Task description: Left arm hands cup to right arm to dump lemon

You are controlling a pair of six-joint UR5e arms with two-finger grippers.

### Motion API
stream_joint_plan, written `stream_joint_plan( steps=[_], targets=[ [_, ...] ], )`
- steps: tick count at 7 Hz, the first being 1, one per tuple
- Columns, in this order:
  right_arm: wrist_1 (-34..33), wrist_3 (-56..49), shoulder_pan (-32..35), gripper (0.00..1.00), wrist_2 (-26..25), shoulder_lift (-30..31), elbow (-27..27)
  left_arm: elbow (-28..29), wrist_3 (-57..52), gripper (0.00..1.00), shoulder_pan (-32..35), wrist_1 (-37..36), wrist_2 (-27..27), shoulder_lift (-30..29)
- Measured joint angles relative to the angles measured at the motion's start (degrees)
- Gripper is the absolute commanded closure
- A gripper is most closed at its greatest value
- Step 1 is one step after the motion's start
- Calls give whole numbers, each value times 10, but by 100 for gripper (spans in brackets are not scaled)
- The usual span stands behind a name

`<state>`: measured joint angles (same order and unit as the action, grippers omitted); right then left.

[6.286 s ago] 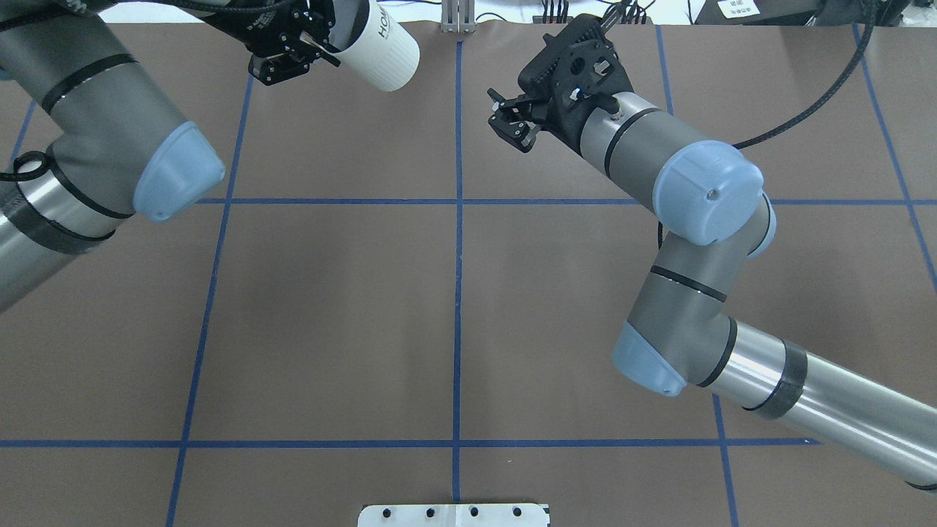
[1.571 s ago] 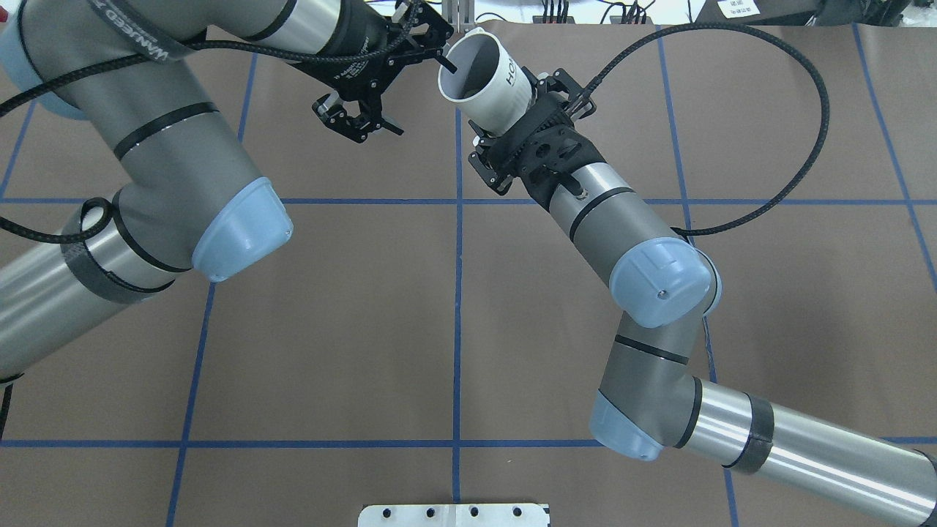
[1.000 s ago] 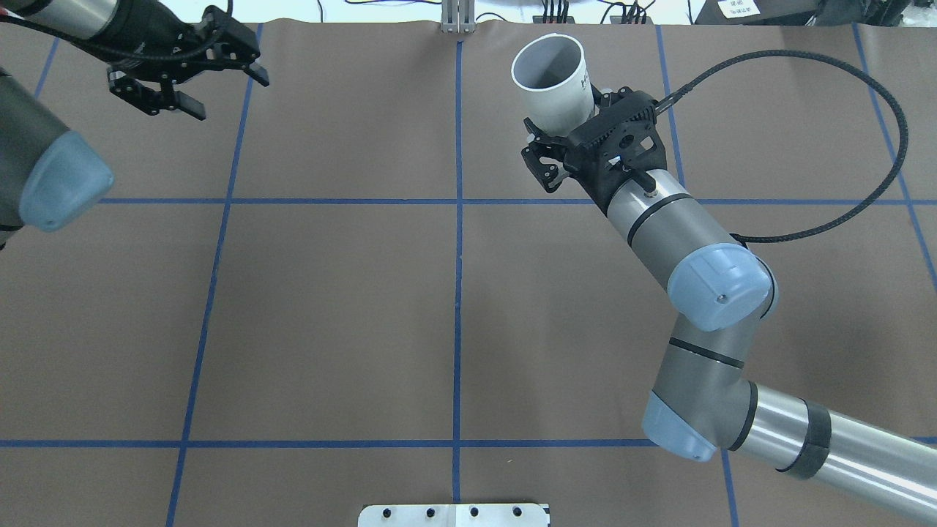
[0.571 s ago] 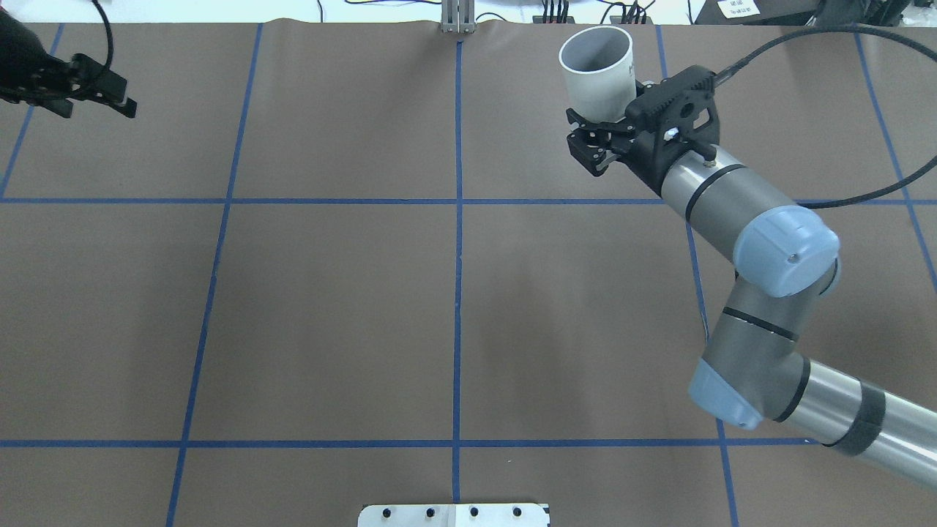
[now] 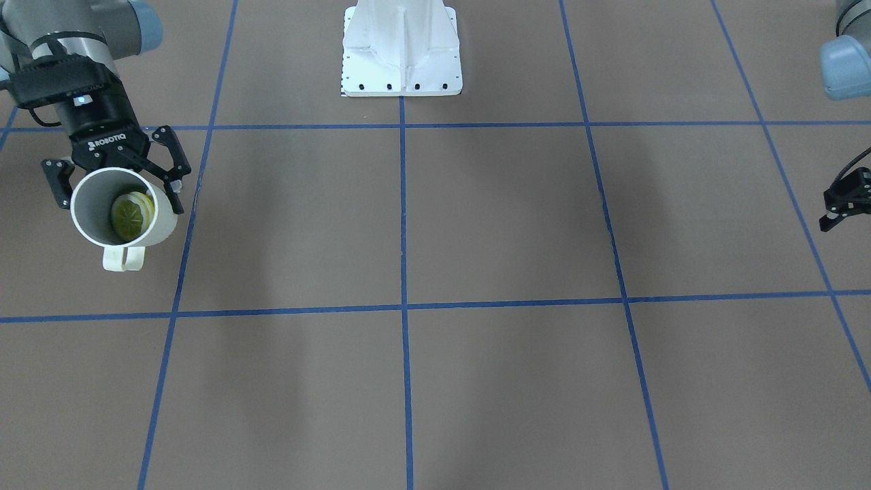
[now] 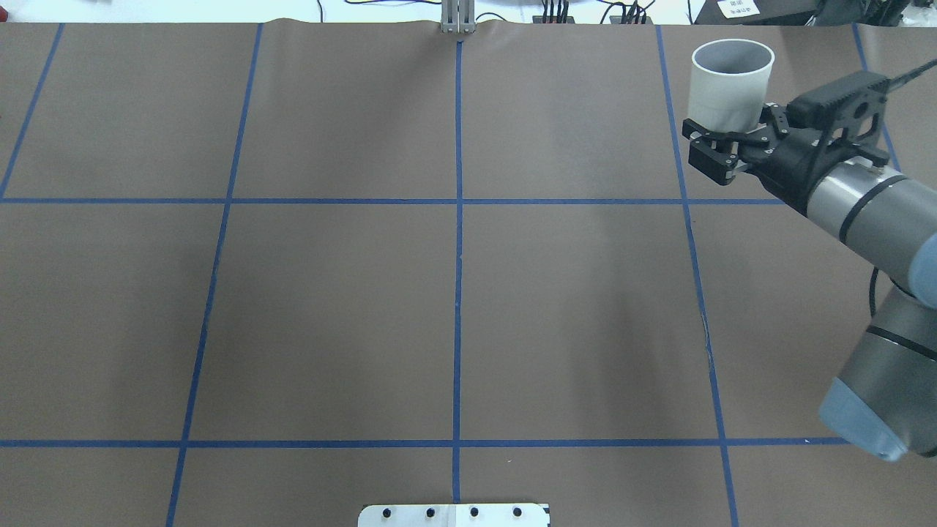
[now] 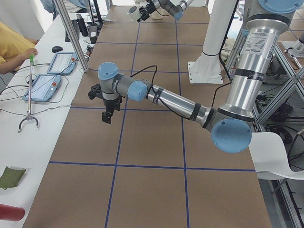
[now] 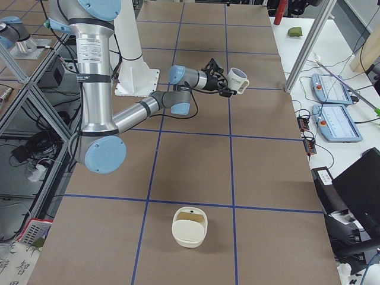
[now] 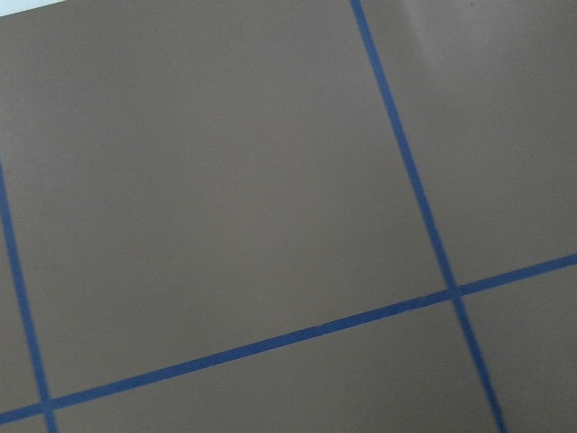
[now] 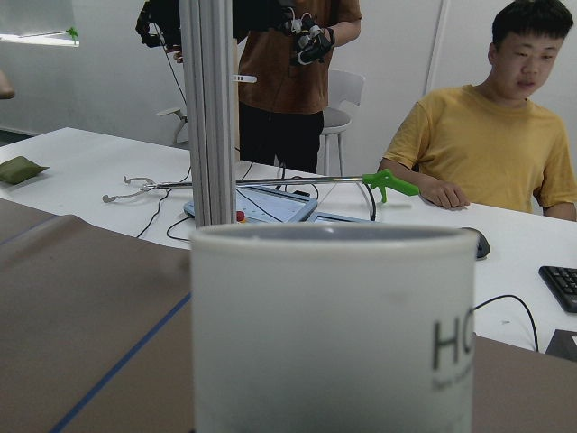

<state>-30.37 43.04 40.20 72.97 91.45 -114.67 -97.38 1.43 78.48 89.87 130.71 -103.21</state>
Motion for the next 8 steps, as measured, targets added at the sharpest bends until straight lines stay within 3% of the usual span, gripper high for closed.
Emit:
stream_joint_plan(
  steps=[1, 3, 5, 8],
  targets=[
    [15, 30, 1, 100, 0, 57, -32, 6, -12, 0, 4, -1, 0, 2],
    [159, 97, 3, 100, -2, 170, -15, 8, -18, 0, 6, 0, 2, 10],
    [373, 130, 8, 100, -6, 237, 95, 9, -22, 0, 6, 1, 4, 20],
    [635, 233, 19, 100, -11, 255, 293, 4, -21, 0, 6, 1, 7, 25]
  ],
)
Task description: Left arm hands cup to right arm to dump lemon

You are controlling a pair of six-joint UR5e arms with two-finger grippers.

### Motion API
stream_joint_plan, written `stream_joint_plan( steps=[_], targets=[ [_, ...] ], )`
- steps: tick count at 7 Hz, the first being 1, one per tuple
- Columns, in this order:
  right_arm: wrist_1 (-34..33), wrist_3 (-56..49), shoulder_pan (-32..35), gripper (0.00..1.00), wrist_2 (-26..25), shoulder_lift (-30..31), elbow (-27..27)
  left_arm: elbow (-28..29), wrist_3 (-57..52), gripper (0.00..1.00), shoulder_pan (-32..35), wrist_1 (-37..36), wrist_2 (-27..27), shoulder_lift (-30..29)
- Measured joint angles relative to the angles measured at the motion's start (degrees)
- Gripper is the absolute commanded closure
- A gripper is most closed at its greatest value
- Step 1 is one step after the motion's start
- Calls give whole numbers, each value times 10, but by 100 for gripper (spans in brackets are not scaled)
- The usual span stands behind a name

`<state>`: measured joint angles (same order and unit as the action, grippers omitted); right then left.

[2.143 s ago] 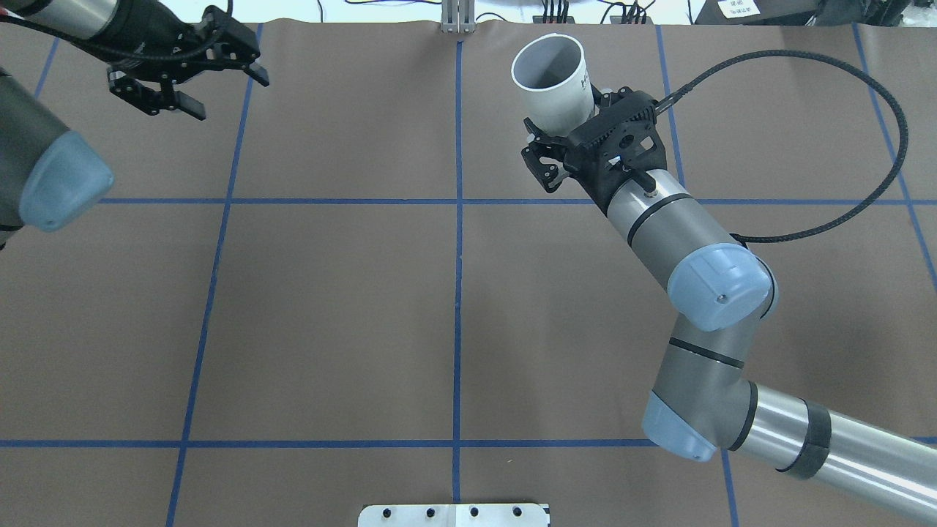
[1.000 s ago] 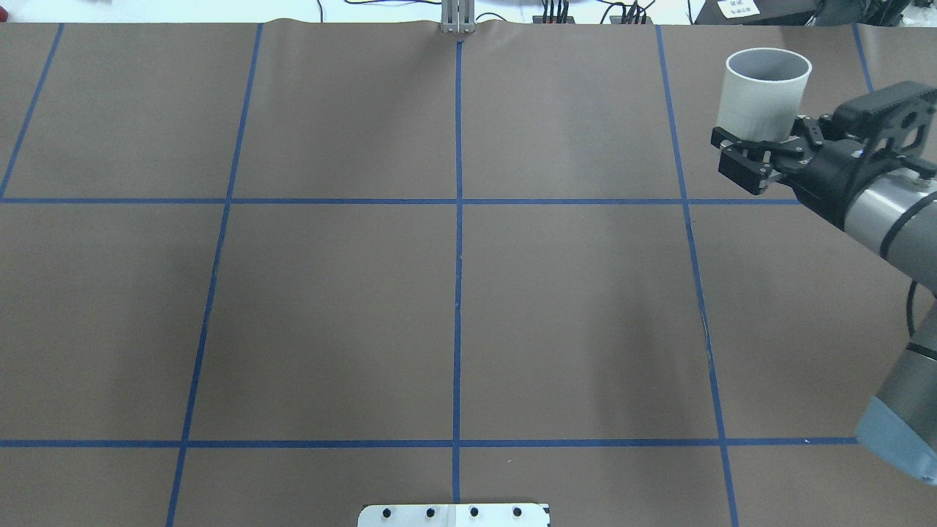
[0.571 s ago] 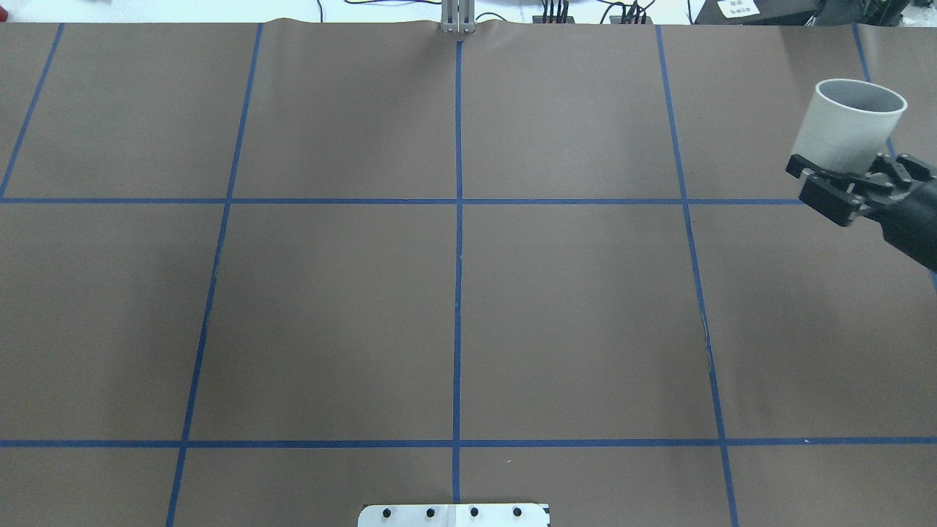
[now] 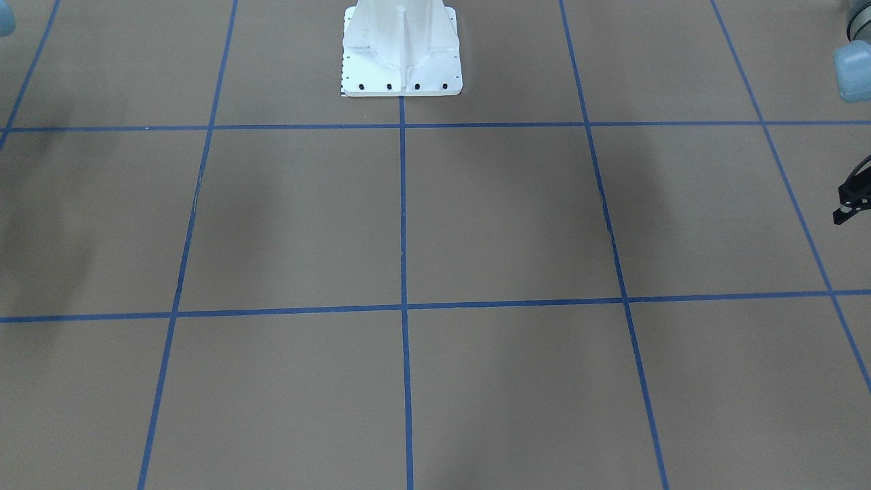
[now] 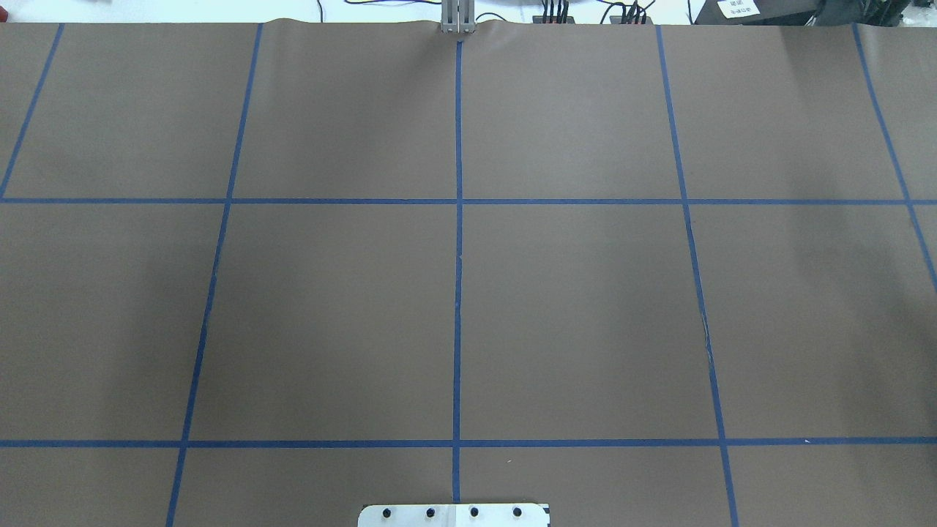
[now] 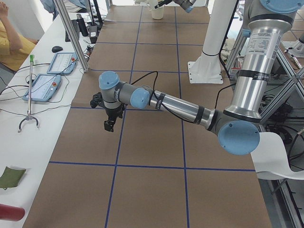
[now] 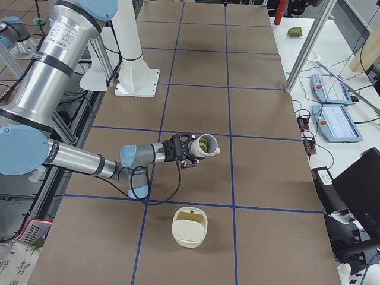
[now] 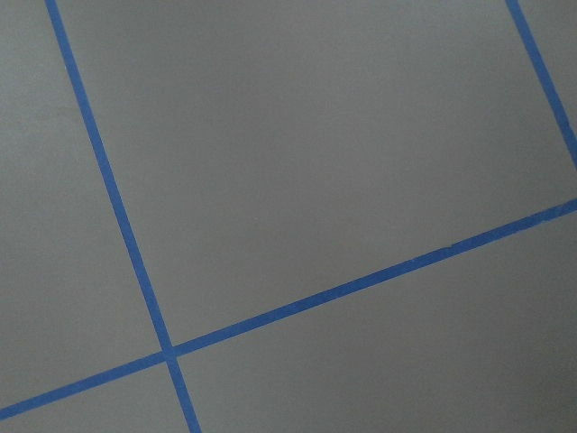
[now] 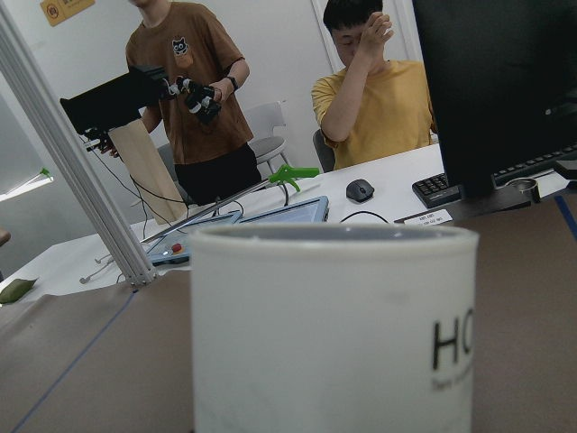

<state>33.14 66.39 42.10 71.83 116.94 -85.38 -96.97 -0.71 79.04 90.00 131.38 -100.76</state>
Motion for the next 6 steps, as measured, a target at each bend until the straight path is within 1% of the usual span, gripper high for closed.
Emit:
stream_joint_plan(
  steps=[1, 2, 5, 6],
  targets=[
    [67, 42, 3, 100, -2, 0, 58, -1, 0, 0, 0, 0, 0, 0],
    [112, 87, 8, 100, -3, -1, 98, -1, 0, 0, 0, 0, 0, 0],
    [163, 224, 25, 100, -3, -5, 143, -1, 1, 0, -2, 0, 0, -2],
    [191, 262, 30, 100, -3, -6, 164, -1, 3, 0, -3, -1, 0, -4]
  ],
)
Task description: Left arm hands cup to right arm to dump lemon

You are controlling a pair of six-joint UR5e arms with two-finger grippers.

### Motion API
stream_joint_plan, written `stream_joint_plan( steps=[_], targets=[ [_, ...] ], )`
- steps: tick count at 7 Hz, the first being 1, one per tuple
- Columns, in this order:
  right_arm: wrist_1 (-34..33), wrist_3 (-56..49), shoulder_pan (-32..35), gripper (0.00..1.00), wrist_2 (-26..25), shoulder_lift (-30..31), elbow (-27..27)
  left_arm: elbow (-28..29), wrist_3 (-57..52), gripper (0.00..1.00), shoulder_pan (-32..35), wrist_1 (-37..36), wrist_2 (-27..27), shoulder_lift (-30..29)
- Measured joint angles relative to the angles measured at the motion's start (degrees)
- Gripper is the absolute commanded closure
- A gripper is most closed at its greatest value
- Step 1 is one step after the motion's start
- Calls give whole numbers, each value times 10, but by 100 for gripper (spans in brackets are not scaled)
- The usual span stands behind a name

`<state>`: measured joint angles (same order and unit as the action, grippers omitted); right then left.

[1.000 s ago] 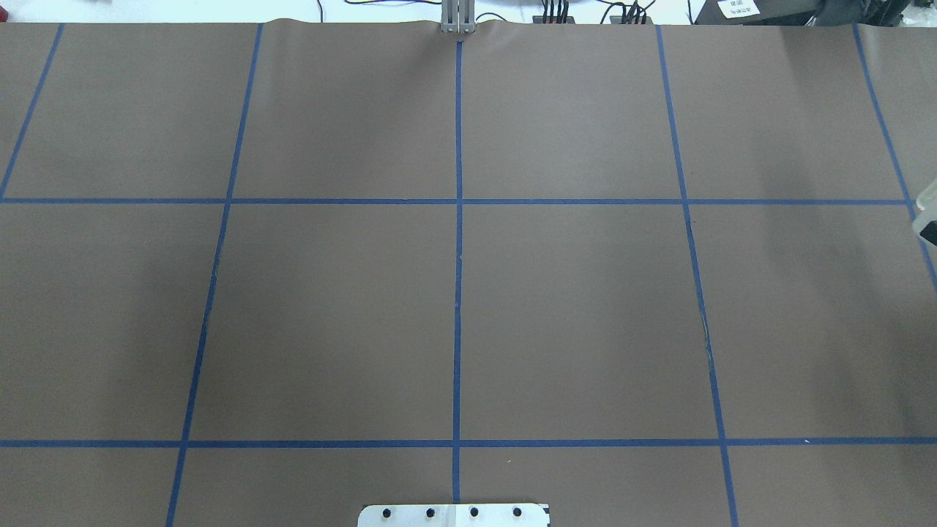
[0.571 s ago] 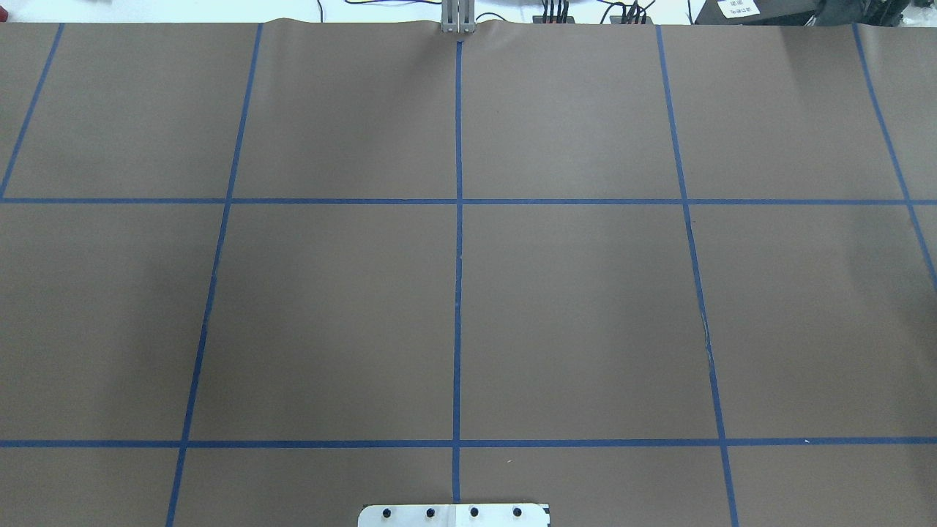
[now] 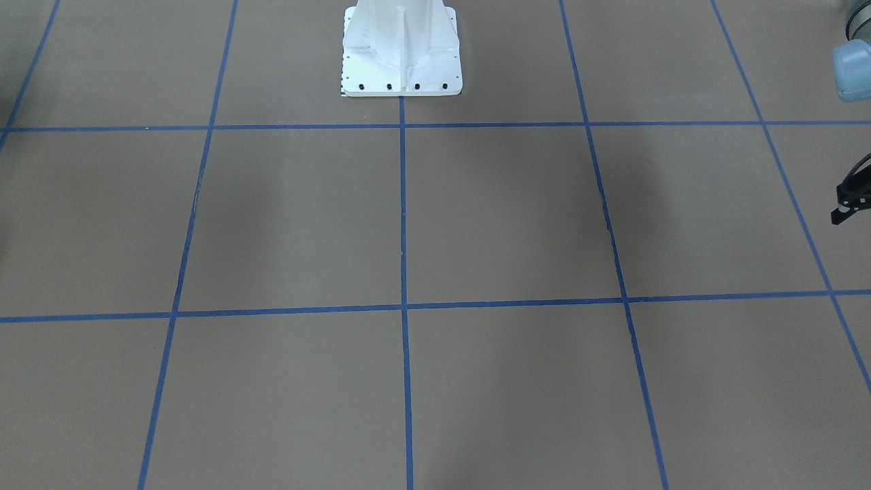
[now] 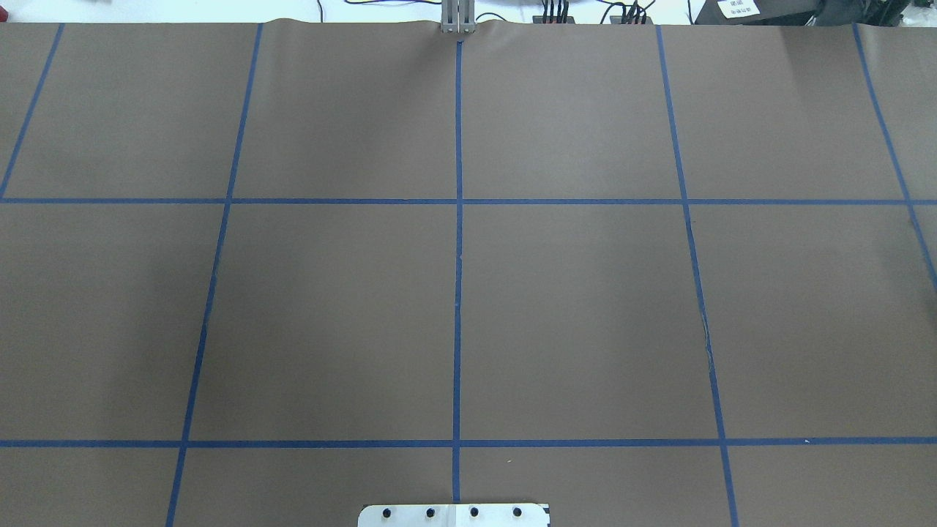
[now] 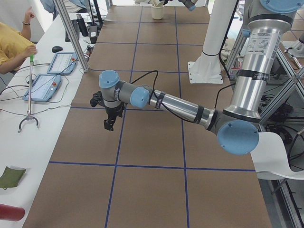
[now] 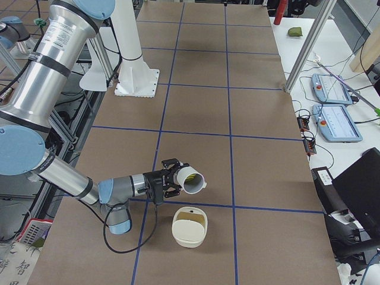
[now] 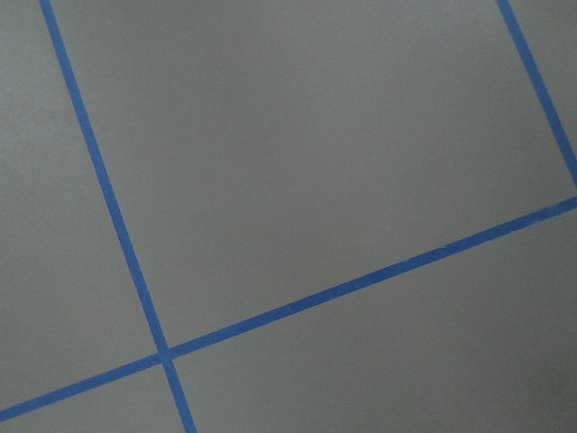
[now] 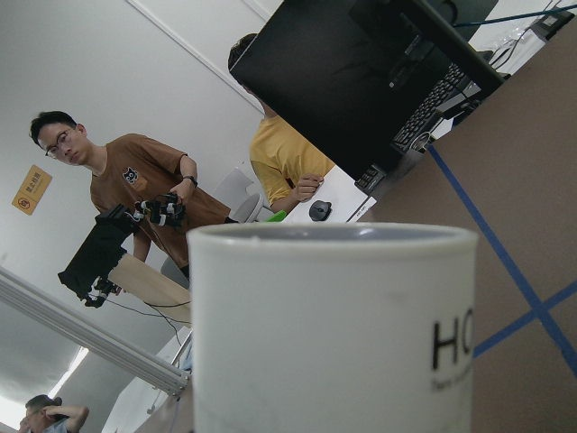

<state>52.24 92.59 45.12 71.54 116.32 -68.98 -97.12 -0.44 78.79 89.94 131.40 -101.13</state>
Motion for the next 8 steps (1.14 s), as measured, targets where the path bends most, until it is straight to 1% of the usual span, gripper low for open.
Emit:
stream_joint_plan(
  steps=[2, 8],
  targets=[
    [45, 58, 7, 100, -4, -2, 33, 0, 3, 0, -1, -1, 1, -3],
    [82, 285, 18, 100, -31, -22, 47, 0, 5, 0, -2, -2, 0, -5]
  ],
)
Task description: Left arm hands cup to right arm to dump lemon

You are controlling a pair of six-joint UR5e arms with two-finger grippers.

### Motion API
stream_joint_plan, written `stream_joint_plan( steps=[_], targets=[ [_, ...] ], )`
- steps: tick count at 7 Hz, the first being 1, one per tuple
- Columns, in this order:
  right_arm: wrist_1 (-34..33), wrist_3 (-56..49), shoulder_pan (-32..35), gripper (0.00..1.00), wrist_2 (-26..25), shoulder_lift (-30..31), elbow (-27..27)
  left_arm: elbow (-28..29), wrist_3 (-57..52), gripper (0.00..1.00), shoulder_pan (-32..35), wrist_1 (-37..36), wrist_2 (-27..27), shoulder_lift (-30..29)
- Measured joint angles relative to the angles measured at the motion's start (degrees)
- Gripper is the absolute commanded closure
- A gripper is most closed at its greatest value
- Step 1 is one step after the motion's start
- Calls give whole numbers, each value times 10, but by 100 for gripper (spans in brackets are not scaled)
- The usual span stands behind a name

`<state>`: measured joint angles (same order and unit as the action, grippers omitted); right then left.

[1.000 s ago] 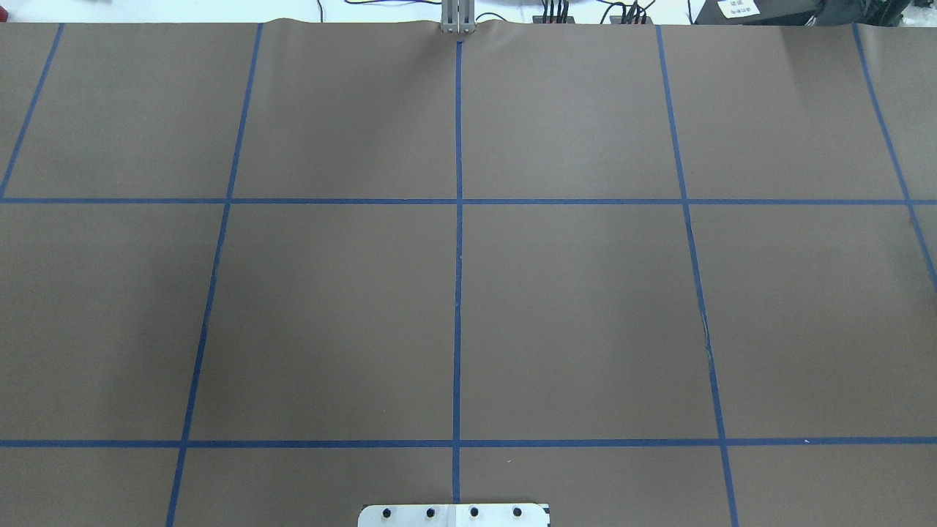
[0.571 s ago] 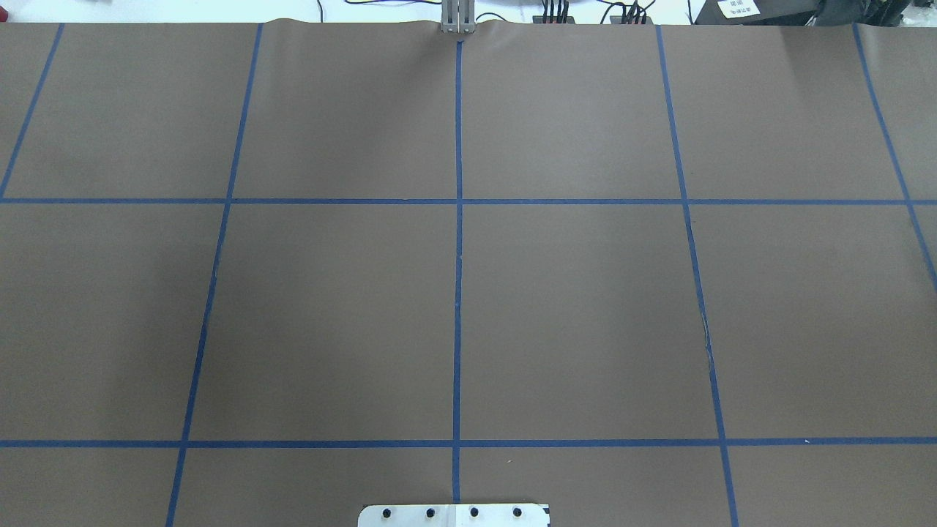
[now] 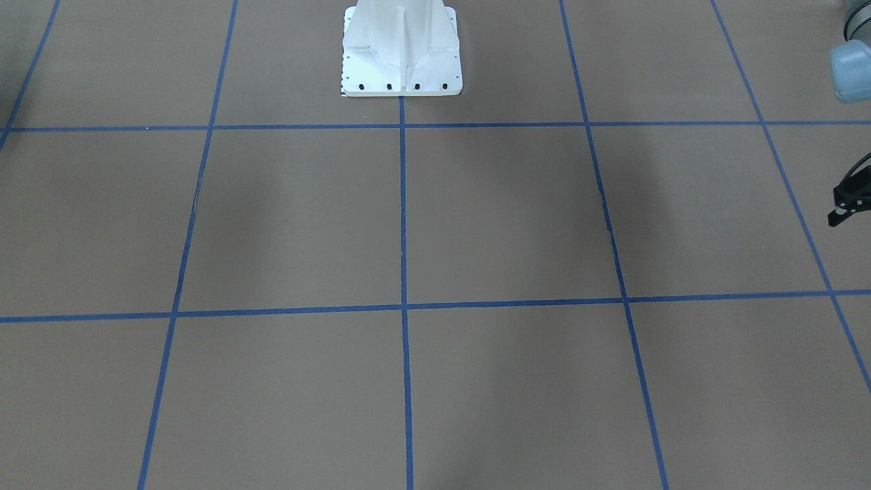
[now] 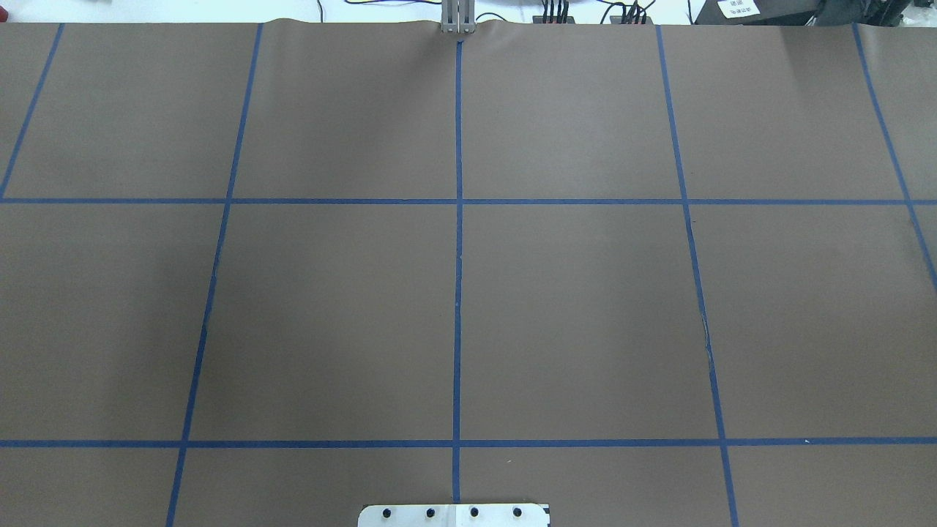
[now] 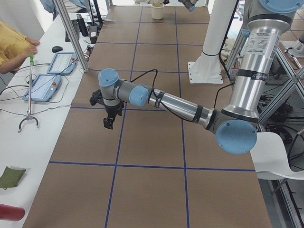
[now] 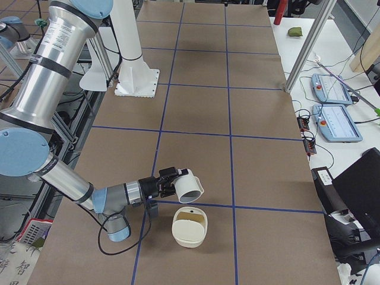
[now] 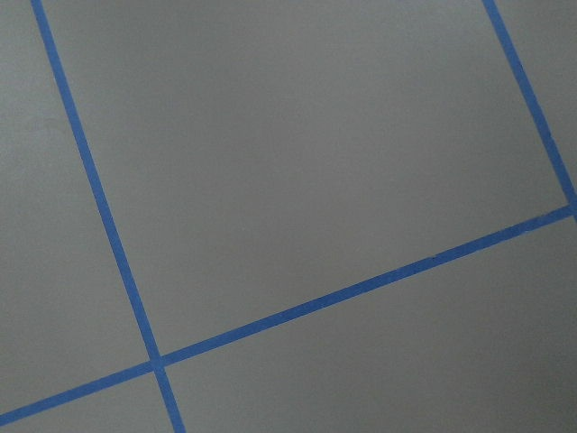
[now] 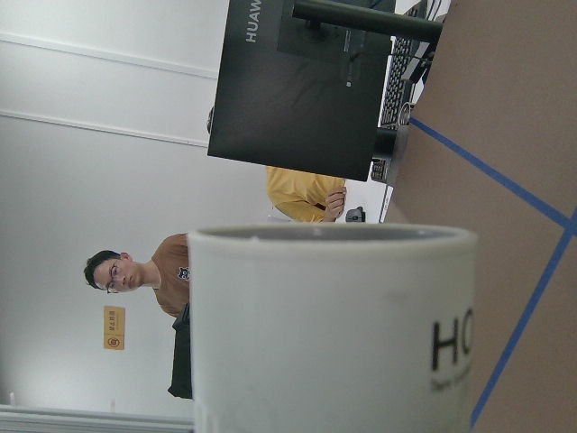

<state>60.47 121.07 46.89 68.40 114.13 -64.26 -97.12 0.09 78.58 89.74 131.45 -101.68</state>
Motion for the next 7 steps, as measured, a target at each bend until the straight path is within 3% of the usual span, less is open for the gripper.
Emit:
stream_joint_plan(
  steps=[5, 7],
  targets=[
    [15, 149, 6, 100, -90, -22, 7, -1, 0, 0, 0, 1, 0, -1],
    [21, 208, 6, 100, -101, -29, 7, -1, 0, 0, 0, 1, 0, -1]
  ],
)
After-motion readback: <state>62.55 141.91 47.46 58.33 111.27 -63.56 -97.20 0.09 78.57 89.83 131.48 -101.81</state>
